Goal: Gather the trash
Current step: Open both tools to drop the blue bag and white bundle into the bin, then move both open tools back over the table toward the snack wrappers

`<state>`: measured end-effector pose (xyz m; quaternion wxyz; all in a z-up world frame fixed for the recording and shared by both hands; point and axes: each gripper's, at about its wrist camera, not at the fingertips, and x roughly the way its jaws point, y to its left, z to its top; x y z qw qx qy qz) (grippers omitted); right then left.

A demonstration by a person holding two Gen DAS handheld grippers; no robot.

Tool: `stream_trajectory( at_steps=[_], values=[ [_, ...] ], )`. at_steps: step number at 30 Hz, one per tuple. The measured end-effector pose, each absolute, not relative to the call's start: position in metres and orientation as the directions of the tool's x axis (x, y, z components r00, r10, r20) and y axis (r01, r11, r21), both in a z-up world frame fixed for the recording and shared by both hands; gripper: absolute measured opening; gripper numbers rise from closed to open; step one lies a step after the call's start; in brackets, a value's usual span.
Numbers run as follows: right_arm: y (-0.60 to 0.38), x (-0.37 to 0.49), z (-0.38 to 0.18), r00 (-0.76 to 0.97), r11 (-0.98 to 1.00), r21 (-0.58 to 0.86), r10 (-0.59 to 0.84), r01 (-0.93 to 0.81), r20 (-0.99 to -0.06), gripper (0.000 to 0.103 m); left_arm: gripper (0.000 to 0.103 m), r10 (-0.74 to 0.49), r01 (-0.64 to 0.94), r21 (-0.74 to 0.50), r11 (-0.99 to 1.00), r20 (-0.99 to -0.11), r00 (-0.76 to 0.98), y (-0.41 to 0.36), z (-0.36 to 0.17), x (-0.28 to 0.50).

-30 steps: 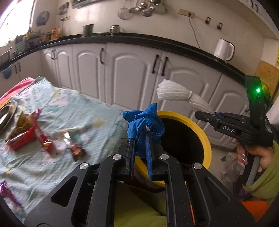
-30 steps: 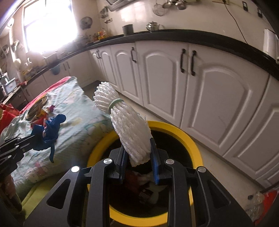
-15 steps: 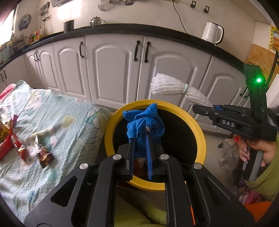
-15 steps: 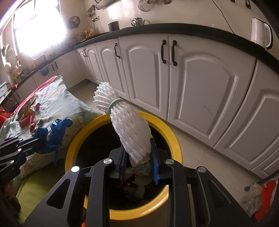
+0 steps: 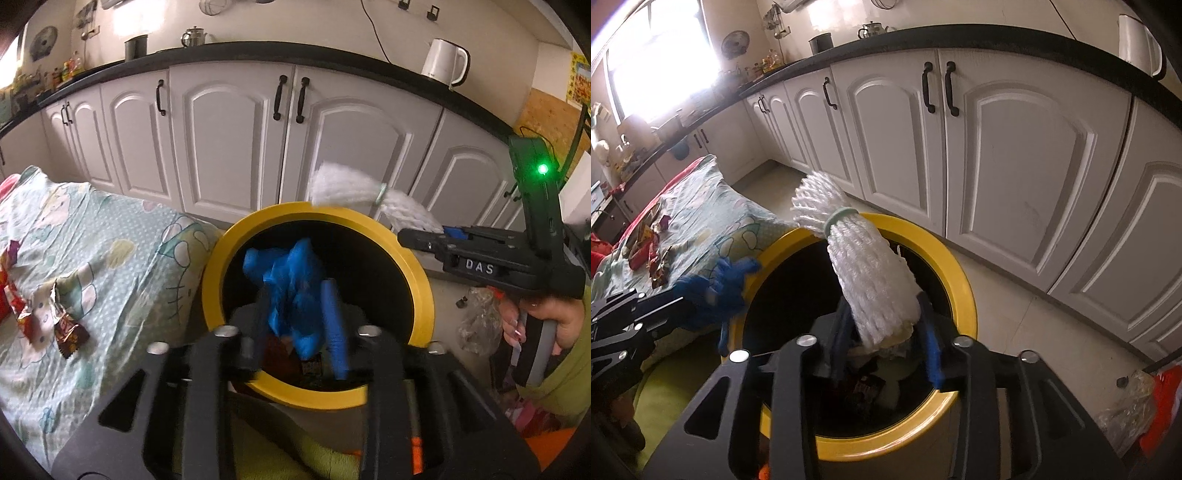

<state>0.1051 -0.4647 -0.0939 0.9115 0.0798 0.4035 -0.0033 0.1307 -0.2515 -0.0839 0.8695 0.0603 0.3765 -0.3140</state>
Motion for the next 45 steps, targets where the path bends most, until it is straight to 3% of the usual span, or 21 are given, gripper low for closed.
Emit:
stream_trajectory(
  at_steps=[4,9,13,24,45],
  values=[
    [-0.469,0.104,-0.093,0.677,0.984,0.157,0.061,0.081,-0.733,0.052,0.051,-0.501,0.57,-0.155,0.807,-0.69,0.523,-0.245,-0.083,0.133],
    [-0.473,0.103,-0.089,0.688,0.981,0.163,0.048,0.104,-0.724,0.06,0.082,-0.498,0.532,-0.177,0.828,-0.671,0.55,-0.232,-0.076,0.134],
    [-0.474,0.102,-0.085,0.698,0.981,0.166,0.046,0.105,-0.714,0.061,0.092,-0.488,0.491,-0.196,0.849,-0.649,0.583,-0.22,-0.066,0.136],
    [-0.452,0.098,-0.051,0.753,0.985,0.167,0.073,0.05,-0.654,0.07,0.092,-0.412,0.404,-0.149,0.903,-0.574,0.708,-0.185,-0.032,0.126],
    [-0.342,0.101,-0.006,0.765,0.965,0.142,0.263,-0.223,-0.587,0.072,0.092,-0.226,0.171,-0.158,0.973,-0.462,0.858,-0.083,0.011,0.107]
  ],
)
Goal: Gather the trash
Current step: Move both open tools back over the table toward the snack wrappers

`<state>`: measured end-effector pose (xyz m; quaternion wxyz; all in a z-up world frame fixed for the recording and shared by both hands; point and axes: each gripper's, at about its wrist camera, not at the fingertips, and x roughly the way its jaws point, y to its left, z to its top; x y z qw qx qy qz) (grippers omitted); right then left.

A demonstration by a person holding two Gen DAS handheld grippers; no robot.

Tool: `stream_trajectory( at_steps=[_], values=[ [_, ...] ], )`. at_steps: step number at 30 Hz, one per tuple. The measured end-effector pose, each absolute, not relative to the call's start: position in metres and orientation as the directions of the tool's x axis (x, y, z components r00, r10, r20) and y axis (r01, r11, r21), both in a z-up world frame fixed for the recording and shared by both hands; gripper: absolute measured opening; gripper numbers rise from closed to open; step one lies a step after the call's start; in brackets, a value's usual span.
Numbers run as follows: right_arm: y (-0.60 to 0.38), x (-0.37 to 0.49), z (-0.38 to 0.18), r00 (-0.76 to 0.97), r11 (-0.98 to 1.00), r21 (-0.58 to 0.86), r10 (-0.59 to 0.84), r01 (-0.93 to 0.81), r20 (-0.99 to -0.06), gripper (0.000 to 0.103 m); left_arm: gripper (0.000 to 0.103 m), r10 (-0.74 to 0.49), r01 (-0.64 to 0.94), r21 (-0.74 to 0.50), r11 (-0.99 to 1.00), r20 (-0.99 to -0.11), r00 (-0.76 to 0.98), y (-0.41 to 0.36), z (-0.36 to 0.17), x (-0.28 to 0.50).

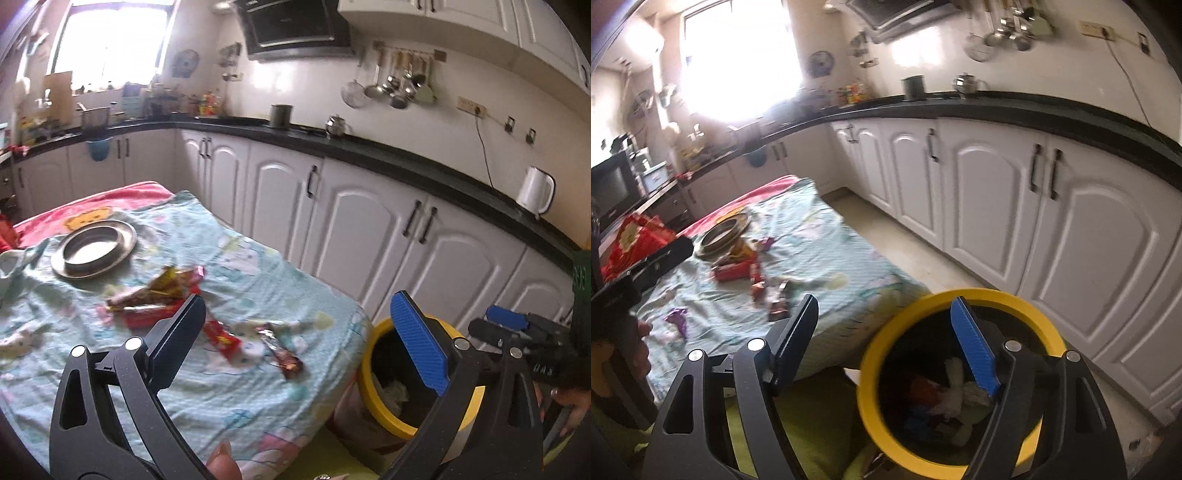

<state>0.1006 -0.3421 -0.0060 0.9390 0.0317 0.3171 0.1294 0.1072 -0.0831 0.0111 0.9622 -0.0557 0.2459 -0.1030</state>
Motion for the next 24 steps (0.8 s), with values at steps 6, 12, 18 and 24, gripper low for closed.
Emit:
stream_trajectory(
  at_steps=[6,12,18,24],
  values=[
    [-0.304,0.103,0.001,0.75,0.946,0.136,0.316,-0.293,-0.581,0.072,0.092,-0.164,0.099,-0.165,0.981,-0.449,0.878,-0.056,0.018,0.103],
    [-0.271,0.106,0.006,0.73,0.924,0.115,0.36,-0.364,-0.581,0.072,0.092,-0.108,0.034,-0.172,0.985,-0.443,0.89,-0.028,0.022,0.101],
    [-0.242,0.109,0.008,0.712,0.906,0.093,0.385,-0.414,-0.587,0.072,0.092,-0.069,-0.015,-0.185,0.983,-0.439,0.896,-0.006,0.023,0.099],
    [-0.215,0.112,0.008,0.695,0.887,0.072,0.406,-0.457,-0.593,0.072,0.092,-0.039,-0.054,-0.197,0.979,-0.442,0.896,0.013,0.022,0.097]
  ],
)
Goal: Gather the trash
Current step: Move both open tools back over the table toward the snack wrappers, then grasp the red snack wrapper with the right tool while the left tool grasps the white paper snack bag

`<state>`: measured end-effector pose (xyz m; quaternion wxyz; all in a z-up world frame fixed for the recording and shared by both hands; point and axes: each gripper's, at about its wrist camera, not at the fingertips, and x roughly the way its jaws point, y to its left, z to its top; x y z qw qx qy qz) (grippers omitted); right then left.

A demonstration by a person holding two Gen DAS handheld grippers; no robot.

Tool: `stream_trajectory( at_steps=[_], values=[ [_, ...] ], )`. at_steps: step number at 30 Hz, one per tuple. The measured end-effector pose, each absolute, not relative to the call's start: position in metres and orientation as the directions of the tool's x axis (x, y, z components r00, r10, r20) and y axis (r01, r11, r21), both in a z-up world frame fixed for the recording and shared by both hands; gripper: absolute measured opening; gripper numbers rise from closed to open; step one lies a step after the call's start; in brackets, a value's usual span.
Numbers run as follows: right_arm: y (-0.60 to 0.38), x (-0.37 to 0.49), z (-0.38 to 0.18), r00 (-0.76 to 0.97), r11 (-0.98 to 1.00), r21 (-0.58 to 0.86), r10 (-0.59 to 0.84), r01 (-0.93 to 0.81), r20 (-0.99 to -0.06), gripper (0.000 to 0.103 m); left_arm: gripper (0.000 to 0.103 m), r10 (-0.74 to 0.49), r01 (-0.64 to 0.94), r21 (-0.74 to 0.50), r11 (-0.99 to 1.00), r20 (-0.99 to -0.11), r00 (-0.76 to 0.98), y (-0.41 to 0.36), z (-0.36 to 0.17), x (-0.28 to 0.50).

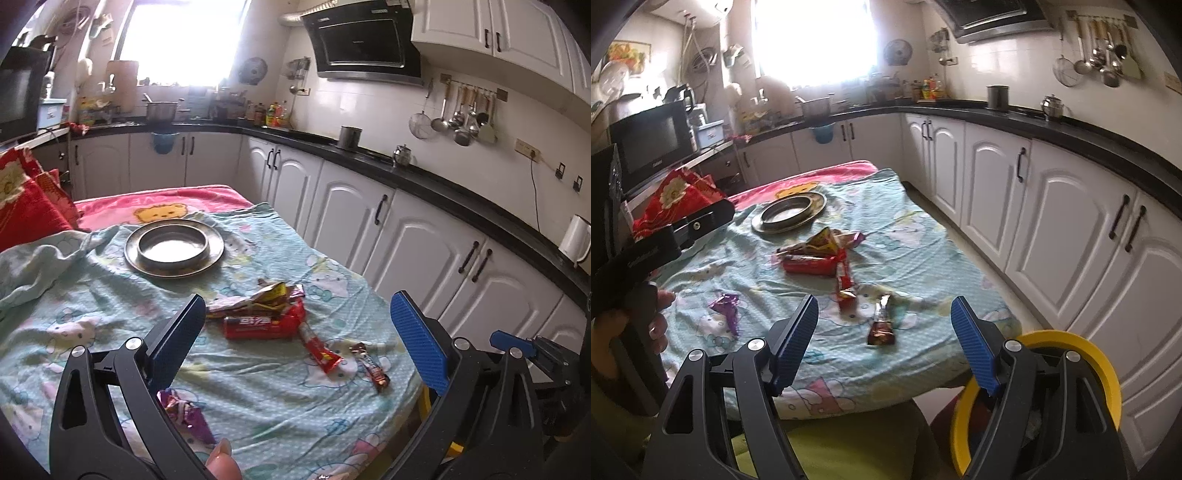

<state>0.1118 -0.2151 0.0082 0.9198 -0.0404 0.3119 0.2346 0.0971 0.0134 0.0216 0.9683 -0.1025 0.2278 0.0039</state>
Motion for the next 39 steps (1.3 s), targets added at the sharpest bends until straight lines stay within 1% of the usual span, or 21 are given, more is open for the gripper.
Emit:
stream_trajectory(
  at_steps=[10,23,29,34,35,38,39],
  values=[
    [-0.178,0.119,0.003,0.665,0.852,0.036,0.433,-0.522,-0.608,0.072,0.092,0.017,-0.13,-0.214,0.968,-0.46,0.888,0.044,0.017,0.098],
    [-0.135,0.132,-0.015,0.614,0.813,0.005,0.444,-0.582,-0.653,0.072,0.092,0.069,-0.22,-0.238,0.946,-0.515,0.854,0.081,-0.002,0.108],
    [-0.118,0.147,-0.029,0.587,0.801,-0.004,0.436,-0.599,-0.682,0.072,0.092,0.088,-0.261,-0.236,0.936,-0.56,0.823,0.095,-0.017,0.118],
    [-0.106,0.17,-0.047,0.547,0.801,0.017,0.423,-0.598,-0.722,0.071,0.092,0.082,-0.27,-0.221,0.937,-0.612,0.787,0.109,-0.03,0.138],
    [-0.104,0.176,-0.05,0.541,0.803,0.021,0.421,-0.596,-0.728,0.071,0.092,0.08,-0.261,-0.203,0.944,-0.626,0.775,0.111,-0.033,0.145],
    [-0.096,0.193,-0.062,0.521,0.806,0.024,0.405,-0.591,-0.752,0.062,0.092,0.065,-0.228,-0.167,0.959,-0.656,0.752,0.114,-0.037,0.16],
    [-0.095,0.196,-0.064,0.515,0.807,0.029,0.404,-0.59,-0.756,0.061,0.092,0.053,-0.212,-0.159,0.964,-0.665,0.745,0.115,-0.038,0.166]
  ],
)
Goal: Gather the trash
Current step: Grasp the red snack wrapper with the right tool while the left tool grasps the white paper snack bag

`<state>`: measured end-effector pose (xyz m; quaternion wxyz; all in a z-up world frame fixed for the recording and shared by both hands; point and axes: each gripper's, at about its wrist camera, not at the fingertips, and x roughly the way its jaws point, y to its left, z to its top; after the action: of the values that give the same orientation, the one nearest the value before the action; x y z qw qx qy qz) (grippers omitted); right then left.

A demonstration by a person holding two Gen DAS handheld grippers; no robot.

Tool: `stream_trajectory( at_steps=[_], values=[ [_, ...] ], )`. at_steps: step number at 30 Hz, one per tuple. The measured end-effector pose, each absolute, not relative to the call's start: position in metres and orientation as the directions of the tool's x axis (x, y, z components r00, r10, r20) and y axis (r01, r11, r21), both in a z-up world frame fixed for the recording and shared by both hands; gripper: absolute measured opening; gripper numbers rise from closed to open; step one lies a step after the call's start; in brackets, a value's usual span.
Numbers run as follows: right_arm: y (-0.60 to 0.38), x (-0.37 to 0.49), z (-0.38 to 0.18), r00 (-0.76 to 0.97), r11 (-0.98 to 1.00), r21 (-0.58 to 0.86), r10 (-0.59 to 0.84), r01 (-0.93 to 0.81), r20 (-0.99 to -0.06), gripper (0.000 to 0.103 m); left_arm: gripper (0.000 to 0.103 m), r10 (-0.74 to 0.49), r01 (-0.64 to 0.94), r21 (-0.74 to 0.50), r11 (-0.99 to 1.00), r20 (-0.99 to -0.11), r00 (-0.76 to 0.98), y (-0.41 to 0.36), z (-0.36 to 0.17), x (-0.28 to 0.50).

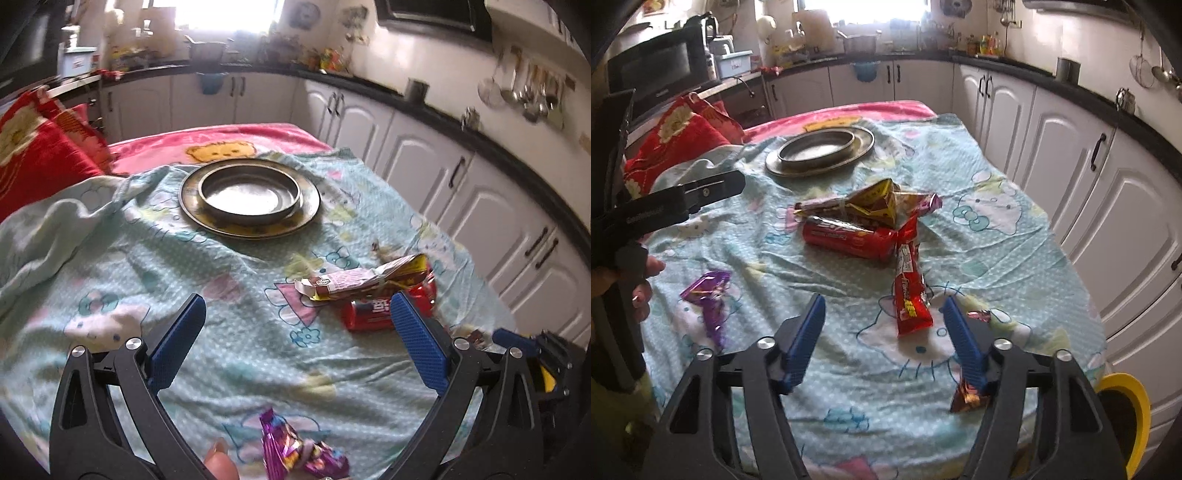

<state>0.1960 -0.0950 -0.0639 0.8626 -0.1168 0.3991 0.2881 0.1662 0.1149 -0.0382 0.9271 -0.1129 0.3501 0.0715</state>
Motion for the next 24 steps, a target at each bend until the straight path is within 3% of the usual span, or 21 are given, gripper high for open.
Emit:
stream_trajectory(
  at_steps=[11,13,15,17,24],
  values=[
    [-0.081,0.235,-0.094,0.455,0.825,0.079,0.386,-0.56,-0.803,0.045,0.084,-0.08,0.004,-0.104,0.995,-0.736,0.672,0.105,-0.053,0.223],
    [-0.081,0.238,-0.098,0.437,0.822,0.095,0.392,-0.561,-0.81,0.039,0.084,-0.111,0.059,-0.096,0.994,-0.746,0.656,0.101,-0.055,0.231],
    [-0.08,0.238,-0.103,0.426,0.819,0.093,0.387,-0.566,-0.818,0.022,0.084,-0.149,0.112,-0.1,0.989,-0.759,0.633,0.097,-0.058,0.241],
    [-0.082,0.236,-0.104,0.432,0.821,0.084,0.381,-0.564,-0.818,0.015,0.084,-0.154,0.145,-0.081,0.986,-0.773,0.616,0.091,-0.06,0.249],
    [-0.099,0.224,-0.078,0.458,0.816,0.125,0.435,-0.564,-0.775,0.012,0.073,-0.195,0.258,-0.059,0.964,-0.816,0.544,0.067,-0.073,0.273]
  ],
)
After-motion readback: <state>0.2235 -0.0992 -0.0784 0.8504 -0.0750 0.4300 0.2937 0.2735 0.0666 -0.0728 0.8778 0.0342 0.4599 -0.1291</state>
